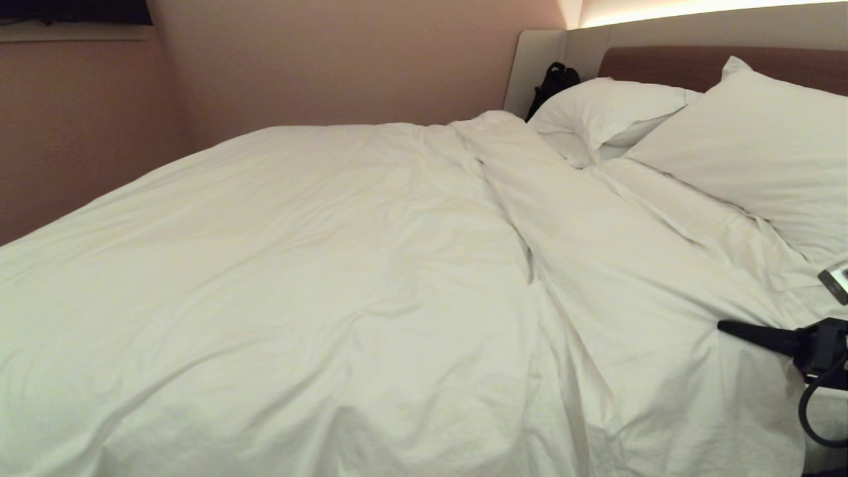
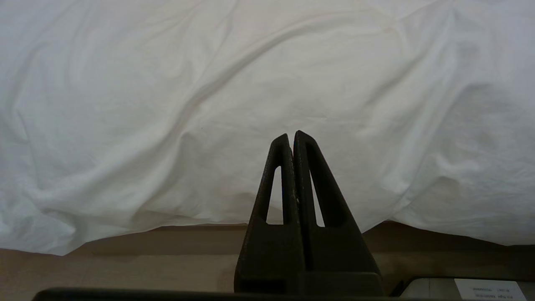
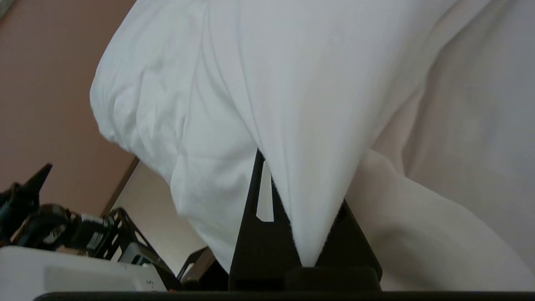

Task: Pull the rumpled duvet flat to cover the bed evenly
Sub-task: Flatten the corners of the folded blanket

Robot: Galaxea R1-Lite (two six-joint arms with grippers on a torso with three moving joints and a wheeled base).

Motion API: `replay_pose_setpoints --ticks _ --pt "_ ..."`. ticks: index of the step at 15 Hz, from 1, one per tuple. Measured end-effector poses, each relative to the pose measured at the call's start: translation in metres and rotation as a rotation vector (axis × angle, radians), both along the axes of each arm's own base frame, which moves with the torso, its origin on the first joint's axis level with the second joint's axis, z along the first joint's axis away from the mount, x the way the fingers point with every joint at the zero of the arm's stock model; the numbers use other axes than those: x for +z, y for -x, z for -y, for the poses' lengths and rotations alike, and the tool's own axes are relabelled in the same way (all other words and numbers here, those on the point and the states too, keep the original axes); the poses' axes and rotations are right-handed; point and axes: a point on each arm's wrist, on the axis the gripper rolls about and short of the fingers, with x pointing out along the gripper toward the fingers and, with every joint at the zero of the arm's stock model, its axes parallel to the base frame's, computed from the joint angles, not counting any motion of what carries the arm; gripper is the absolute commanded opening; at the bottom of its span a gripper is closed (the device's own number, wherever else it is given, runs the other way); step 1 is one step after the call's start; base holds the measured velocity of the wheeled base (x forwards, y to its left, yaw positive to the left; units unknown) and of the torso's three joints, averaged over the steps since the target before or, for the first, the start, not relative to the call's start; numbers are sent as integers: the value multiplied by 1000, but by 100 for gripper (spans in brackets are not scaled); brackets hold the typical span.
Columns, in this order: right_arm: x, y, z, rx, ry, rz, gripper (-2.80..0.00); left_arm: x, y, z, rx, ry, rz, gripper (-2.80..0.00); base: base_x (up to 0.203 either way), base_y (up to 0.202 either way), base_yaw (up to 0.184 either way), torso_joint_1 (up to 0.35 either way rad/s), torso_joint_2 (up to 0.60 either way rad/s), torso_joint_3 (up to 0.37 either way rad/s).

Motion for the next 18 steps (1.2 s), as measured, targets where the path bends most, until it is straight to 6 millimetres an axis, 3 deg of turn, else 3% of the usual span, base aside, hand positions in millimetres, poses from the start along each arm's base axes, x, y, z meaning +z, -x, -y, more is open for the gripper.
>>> replay_pose_setpoints --ticks 7,13,18 --pt "47 24 47 -219 -44 26 -280 0 0 0 0 0 0 -280 0 0 0 0 0 0" --pt "76 40 102 -321 -126 45 -280 0 0 0 0 0 0 -280 0 0 0 0 0 0" --pt "80 42 136 -360 -203 12 -280 0 0 0 0 0 0 -280 0 0 0 0 0 0"
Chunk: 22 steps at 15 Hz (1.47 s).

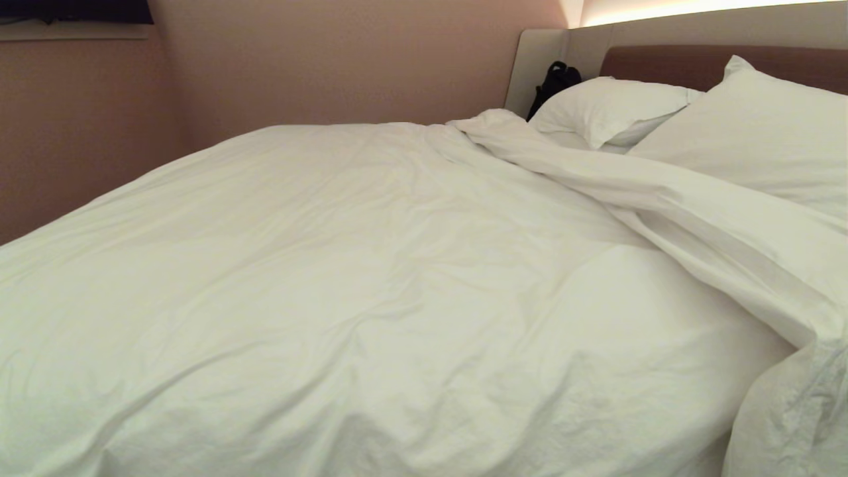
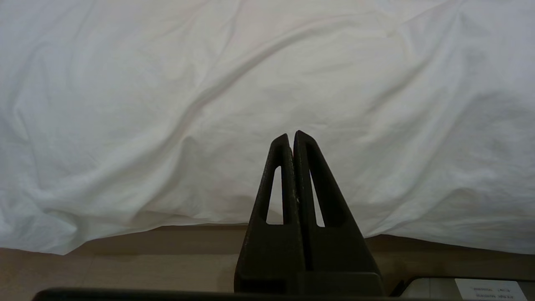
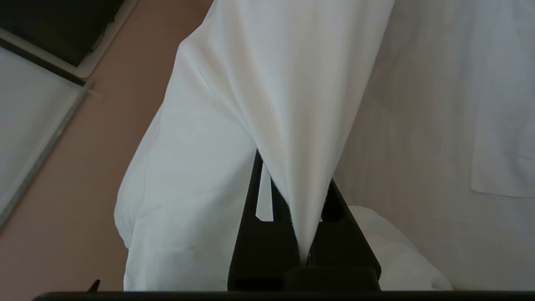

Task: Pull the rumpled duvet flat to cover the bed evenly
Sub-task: Flatten the corners of the folded blanket

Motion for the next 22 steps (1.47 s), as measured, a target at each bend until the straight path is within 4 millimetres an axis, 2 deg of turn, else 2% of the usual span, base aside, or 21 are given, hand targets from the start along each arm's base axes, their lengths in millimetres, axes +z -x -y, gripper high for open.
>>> replay_pose_setpoints --ticks 11,12,15,19,21,22 --pt "-19 -11 27 -45 -56 -44 -280 0 0 0 0 0 0 -280 0 0 0 0 0 0" --pt "-22 -13 28 -52 -57 -50 0 0 0 0 0 1 0 -280 0 0 0 0 0 0" --pt "-25 -16 25 -62 -58 -62 0 0 0 0 0 1 0 -280 0 0 0 0 0 0" --pt "-23 -15 7 -36 -42 -58 0 0 0 0 -1 0 -1 -280 0 0 0 0 0 0" --pt "-15 -14 -16 1 -27 -51 0 0 0 0 -1 0 0 -280 0 0 0 0 0 0" --pt "-11 -16 -36 42 -19 -50 0 0 0 0 -1 0 0 -280 0 0 0 0 0 0"
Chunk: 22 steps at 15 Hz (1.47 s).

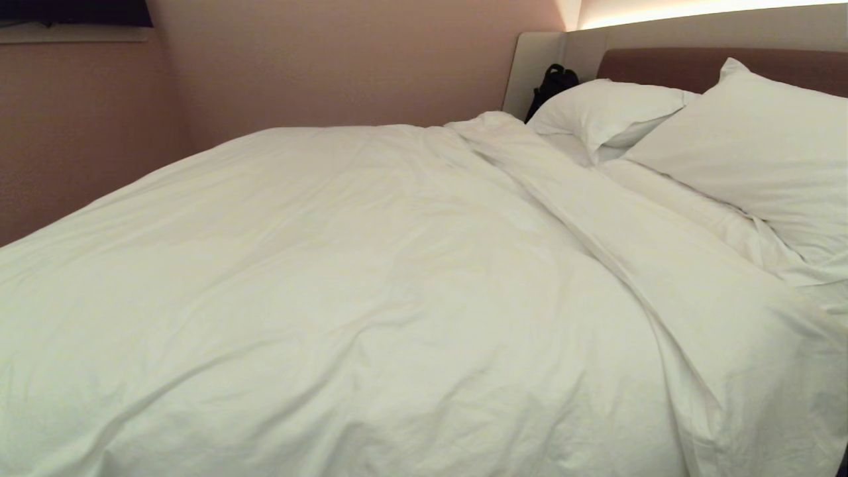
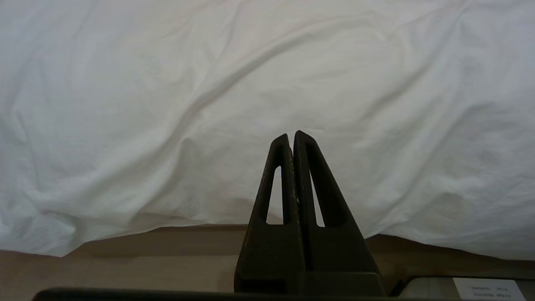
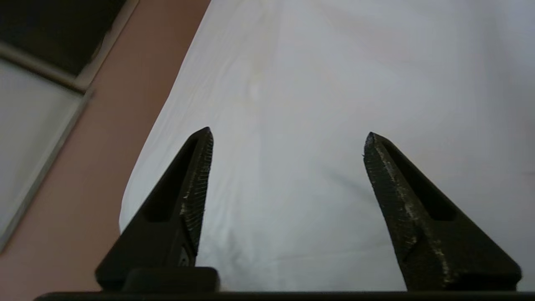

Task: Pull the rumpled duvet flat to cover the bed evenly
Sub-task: Flatten the corners of the folded blanket

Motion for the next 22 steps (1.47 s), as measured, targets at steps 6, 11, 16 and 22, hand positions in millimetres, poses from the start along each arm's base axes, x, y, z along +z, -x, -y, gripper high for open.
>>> replay_pose_setpoints --ticks 6,11,16,22 --pt "12 -30 -173 493 73 5 0 0 0 0 0 0 0 -280 0 0 0 0 0 0" --pt "8 -22 -272 715 169 -78 0 0 0 0 0 0 0 -280 0 0 0 0 0 0" --pt "14 -23 -282 487 328 -199 -280 0 0 0 0 0 0 -280 0 0 0 0 0 0" --pt "6 -21 -272 65 613 -375 -280 0 0 0 1 0 0 -280 0 0 0 0 0 0"
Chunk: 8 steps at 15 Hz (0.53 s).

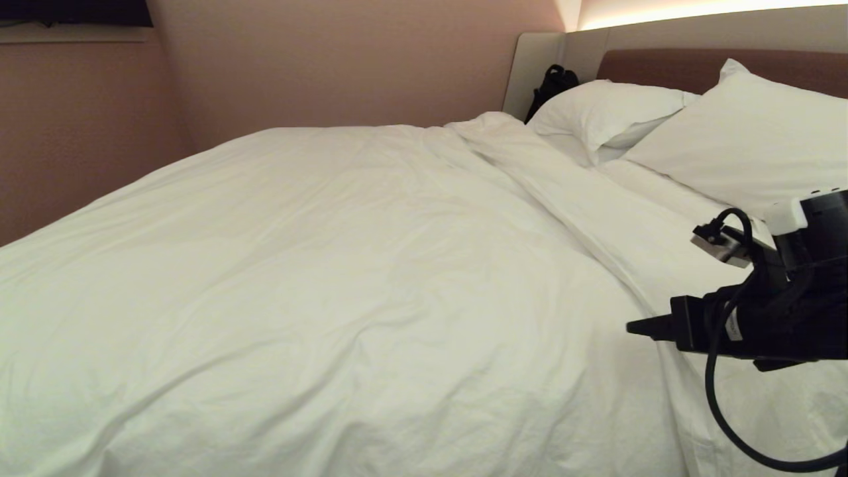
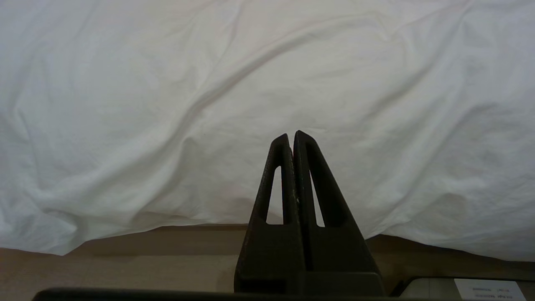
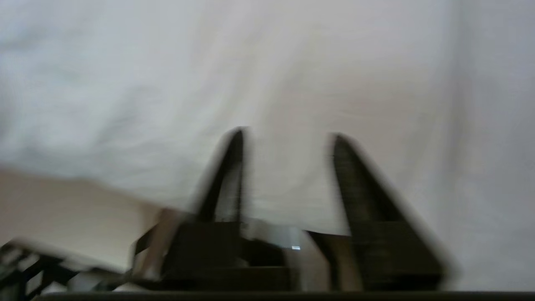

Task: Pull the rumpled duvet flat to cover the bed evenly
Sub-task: Flatten the corners of the folded blanket

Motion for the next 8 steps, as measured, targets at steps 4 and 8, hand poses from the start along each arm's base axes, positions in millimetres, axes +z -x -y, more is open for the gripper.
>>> replay_pose_setpoints --ticks 4,8 --pt "-6 -4 3 -203 212 12 -280 0 0 0 0 0 0 -280 0 0 0 0 0 0" --pt "-7 -2 -11 -299 380 58 -280 0 0 0 0 0 0 -280 0 0 0 0 0 0"
